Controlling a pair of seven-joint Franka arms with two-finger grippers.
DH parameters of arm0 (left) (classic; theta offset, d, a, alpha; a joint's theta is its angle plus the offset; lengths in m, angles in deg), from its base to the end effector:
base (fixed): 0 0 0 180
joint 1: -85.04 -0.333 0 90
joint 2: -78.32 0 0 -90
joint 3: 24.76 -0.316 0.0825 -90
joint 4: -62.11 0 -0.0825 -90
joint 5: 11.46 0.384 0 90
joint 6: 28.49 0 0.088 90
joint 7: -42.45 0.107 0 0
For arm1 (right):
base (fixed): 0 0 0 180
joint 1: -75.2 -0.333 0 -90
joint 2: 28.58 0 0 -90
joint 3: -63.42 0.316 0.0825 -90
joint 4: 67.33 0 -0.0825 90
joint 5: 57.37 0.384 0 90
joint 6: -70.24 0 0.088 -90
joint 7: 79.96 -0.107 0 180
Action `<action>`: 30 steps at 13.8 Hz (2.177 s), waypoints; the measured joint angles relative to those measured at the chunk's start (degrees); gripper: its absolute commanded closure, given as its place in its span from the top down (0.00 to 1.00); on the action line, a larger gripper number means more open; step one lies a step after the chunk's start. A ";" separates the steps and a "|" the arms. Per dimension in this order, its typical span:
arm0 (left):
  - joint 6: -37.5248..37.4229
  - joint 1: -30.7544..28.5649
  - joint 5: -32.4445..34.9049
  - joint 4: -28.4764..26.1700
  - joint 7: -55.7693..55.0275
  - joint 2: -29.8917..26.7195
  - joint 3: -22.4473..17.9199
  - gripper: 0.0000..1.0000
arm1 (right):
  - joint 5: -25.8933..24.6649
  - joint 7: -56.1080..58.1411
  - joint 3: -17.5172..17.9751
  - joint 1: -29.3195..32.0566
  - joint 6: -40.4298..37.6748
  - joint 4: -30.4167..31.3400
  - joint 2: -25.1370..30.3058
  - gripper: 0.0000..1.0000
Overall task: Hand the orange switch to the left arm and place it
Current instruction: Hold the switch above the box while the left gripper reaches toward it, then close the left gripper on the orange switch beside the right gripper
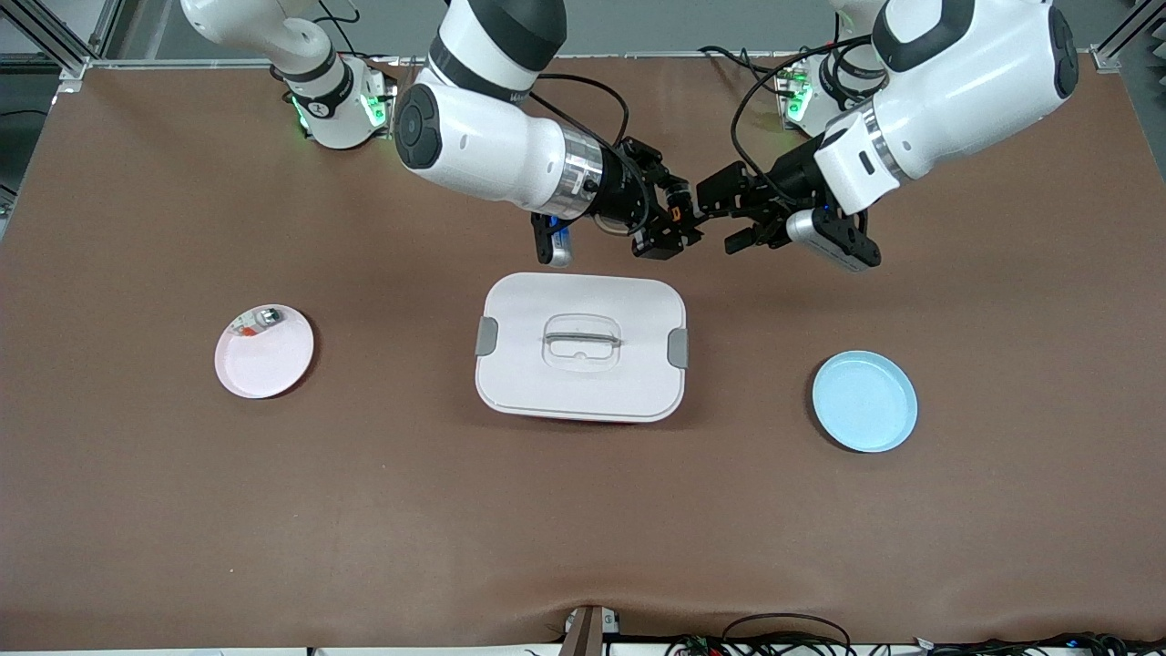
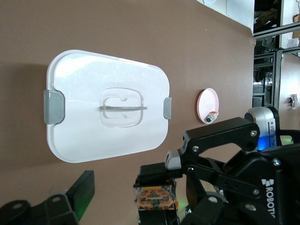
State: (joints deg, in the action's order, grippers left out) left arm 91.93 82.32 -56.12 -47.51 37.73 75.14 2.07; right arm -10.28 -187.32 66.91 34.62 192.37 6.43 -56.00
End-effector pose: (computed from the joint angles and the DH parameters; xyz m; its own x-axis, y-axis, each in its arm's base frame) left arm 0.5072 -0.2693 0.5499 0.9987 0.0051 0.0505 -0.0296 -0.7495 0.6613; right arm 0.5128 0.5265 0.5286 0.0619 -0.6496 -0.7578 -0.9876 -0.1496 0.0475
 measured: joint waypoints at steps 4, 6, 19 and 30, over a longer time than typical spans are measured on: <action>-1.87 0.00 0.00 -0.03 -0.08 -0.33 0.01 0.86 | 0.00 -0.01 -0.02 0.00 0.00 0.00 0.00 0.51; -2.39 0.01 0.00 -0.03 -0.09 -0.46 0.03 0.83 | 0.00 -0.01 -0.02 0.00 0.00 0.00 0.00 0.51; -2.39 0.15 -0.80 -0.69 -0.10 -0.23 1.16 0.65 | 0.00 -0.01 -0.01 -0.13 0.00 0.00 0.00 0.51; -1.83 0.07 -1.86 -0.72 -0.67 1.09 2.34 0.18 | 0.05 0.01 0.01 -0.23 0.28 -0.01 -0.27 0.51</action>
State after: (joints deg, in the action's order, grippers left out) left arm 90.11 82.39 -57.97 -48.24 37.06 76.23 4.41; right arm -10.24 -187.31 66.92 34.39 192.65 6.42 -56.27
